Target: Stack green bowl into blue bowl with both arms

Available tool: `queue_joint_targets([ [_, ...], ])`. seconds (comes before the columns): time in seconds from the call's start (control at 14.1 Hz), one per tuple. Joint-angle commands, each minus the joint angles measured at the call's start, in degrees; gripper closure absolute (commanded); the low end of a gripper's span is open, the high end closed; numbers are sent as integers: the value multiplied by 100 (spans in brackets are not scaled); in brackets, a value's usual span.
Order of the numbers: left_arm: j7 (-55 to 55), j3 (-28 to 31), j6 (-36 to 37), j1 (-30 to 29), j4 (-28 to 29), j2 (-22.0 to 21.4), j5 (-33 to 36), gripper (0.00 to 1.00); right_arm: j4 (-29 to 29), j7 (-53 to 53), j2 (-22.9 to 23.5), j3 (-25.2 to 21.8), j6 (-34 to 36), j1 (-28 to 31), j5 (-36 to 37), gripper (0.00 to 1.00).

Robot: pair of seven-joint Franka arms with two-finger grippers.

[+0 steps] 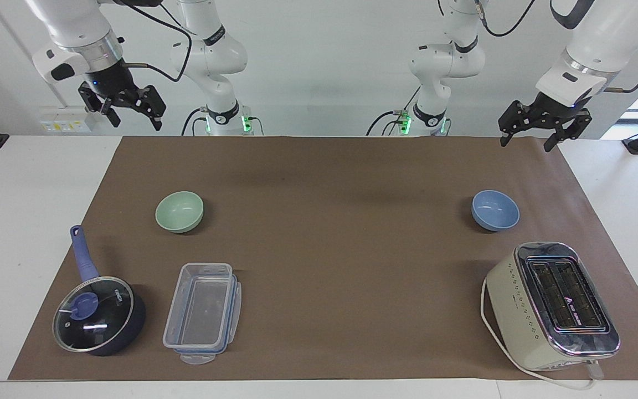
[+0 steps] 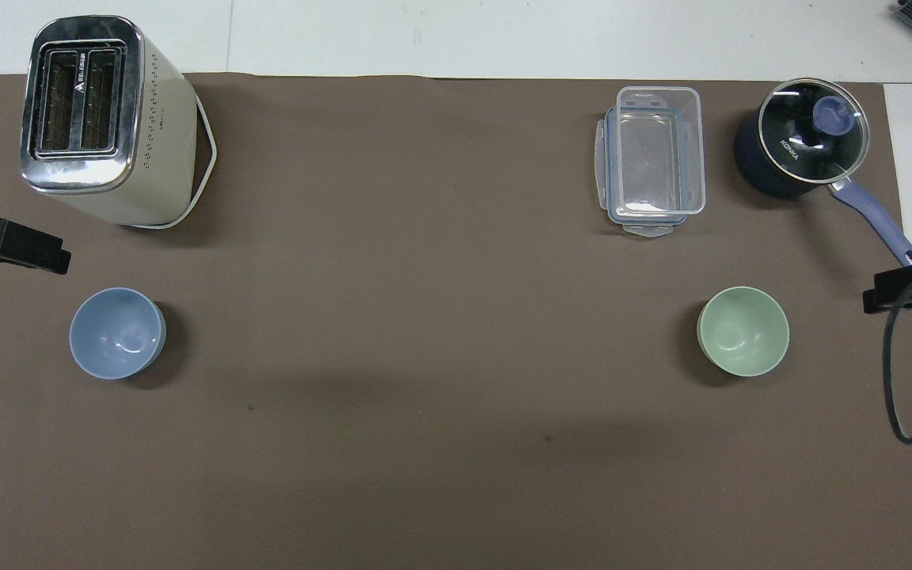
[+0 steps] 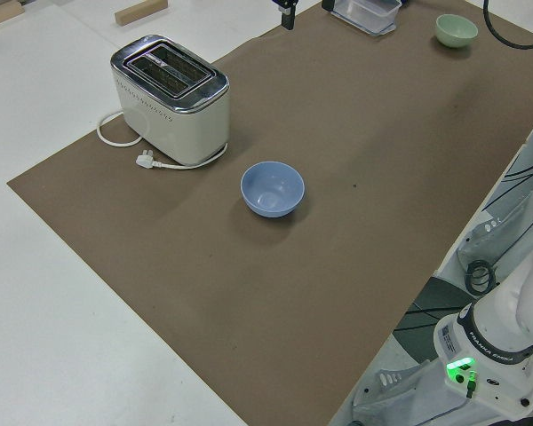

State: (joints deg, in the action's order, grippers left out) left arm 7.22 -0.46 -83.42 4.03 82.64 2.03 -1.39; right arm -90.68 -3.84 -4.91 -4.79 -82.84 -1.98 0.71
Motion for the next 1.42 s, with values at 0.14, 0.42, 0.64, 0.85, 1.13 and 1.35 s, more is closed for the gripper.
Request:
queue_joint_targets([
  [0.14,-97,28,71,80,7,-54,60,0,7,120,-36,-22,31,-4,-18,0],
  [0.42,-89,28,71,80,7,-63,60,0,7,120,-36,-22,31,-4,-18,0],
  [0.64,-98,28,80,80,7,-63,60,0,7,120,-36,-22,31,5,-18,0],
  [0.85,-89,28,98,63,7,-63,60,0,7,129,-36,-22,31,-4,-18,0],
  [1.13,-89,28,71,45,15,-63,60,0,7,120,-36,-22,31,-4,-18,0],
  [1.35,-54,19,54,89,138,-133,60,0,7,129,-36,-22,31,-4,-18,0],
])
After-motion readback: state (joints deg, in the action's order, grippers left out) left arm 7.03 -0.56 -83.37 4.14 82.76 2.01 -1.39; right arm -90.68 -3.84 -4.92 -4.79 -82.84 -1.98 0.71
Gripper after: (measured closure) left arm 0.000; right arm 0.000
